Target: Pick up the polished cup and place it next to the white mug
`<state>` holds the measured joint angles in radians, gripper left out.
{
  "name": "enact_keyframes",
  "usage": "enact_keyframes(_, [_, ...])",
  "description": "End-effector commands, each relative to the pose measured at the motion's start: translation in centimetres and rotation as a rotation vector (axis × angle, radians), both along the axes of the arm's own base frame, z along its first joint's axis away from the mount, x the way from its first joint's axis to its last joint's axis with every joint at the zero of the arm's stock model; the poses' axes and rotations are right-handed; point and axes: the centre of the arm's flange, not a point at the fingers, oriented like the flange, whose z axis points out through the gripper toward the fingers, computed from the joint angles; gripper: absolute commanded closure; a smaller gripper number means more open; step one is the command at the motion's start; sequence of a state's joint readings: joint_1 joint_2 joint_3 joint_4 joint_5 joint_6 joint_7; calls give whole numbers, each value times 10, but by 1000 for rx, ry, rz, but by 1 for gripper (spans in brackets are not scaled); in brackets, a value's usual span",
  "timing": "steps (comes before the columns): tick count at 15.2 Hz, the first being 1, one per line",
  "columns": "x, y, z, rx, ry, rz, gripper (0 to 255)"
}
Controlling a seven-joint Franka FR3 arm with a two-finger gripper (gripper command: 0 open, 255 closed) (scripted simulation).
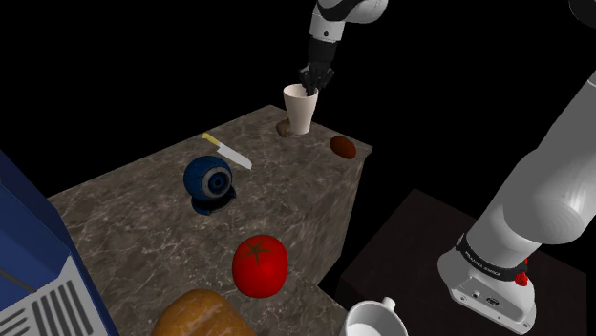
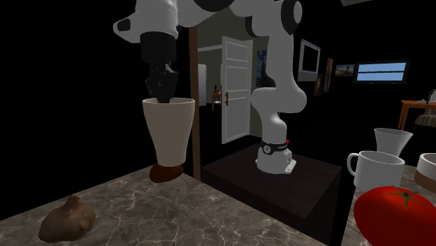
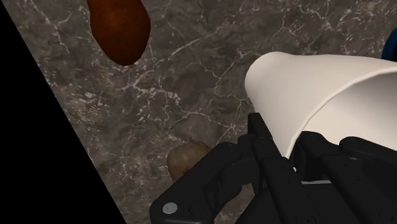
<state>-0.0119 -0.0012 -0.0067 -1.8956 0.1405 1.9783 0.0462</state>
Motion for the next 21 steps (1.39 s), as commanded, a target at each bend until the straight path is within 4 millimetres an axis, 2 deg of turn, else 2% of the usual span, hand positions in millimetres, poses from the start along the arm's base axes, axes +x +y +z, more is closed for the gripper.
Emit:
enact_keyframes(1, [1,0,10,0,0,0,255])
enact_keyframes(11, [1,0,62,0,0,0,255])
enact_keyframes(21, [-97,89,62,0,0,0,255])
